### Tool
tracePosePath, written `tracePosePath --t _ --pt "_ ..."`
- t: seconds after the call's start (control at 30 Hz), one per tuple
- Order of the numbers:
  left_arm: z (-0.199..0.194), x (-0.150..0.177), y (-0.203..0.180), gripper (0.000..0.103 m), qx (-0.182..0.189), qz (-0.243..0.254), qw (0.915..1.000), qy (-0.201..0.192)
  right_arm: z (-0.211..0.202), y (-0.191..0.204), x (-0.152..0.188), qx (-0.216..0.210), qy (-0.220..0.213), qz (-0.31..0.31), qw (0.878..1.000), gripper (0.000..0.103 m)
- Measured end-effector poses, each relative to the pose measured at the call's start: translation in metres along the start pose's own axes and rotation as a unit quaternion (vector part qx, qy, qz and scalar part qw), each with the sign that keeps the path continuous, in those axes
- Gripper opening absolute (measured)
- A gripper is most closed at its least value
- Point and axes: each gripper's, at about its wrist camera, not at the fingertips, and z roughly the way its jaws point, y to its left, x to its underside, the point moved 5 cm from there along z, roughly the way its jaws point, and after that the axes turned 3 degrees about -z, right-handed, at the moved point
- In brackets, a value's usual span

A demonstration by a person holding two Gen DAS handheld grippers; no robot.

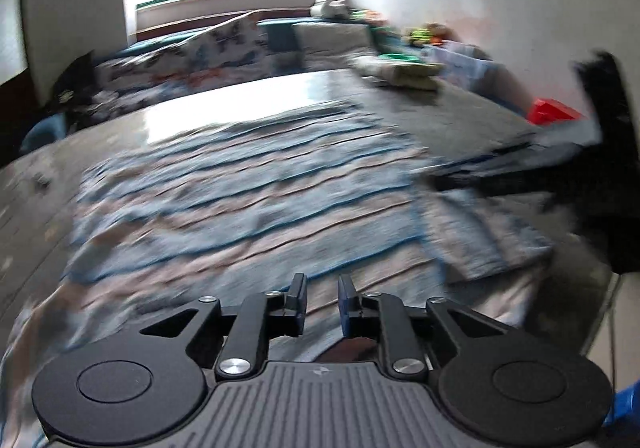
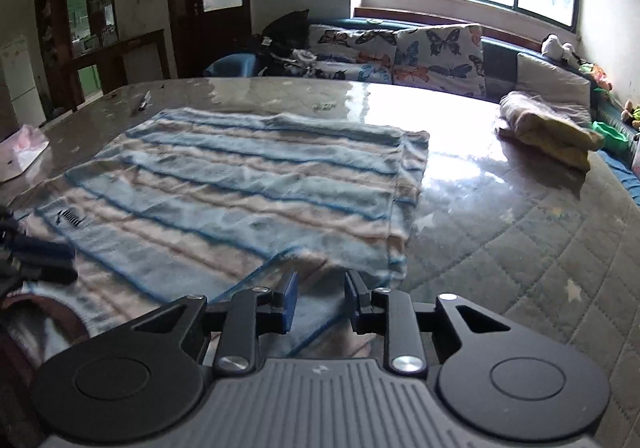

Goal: Fold clothes

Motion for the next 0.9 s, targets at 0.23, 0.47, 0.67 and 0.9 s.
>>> tracePosePath --t 0.23,0.47,0.67,0.9 --pt "-0.019 0.017 0.051 0.027 -0.059 -0.071 0.9957 0.005 -0.020 0.021 0.016 -0.020 0.016 -0.017 1.000 0.030" --pt "-0.036 0.030 0.079 0.036 -0.099 -0.103 0.9897 0.002 -0.038 0.051 0.034 -0.042 0.031 -0.051 0.997 0.033" --pt "-0.057 0.038 0.095 0.036 -0.134 -0.120 0.9836 -0.010 -0.039 0.055 0.027 -0.044 0.018 -0.051 0.998 0.033" --pt "-0.086 0.040 0.133 0.036 -0.215 -0.129 0.9673 -0.039 -0.032 0.058 0.024 -0.054 0.023 -0.050 0.997 0.033"
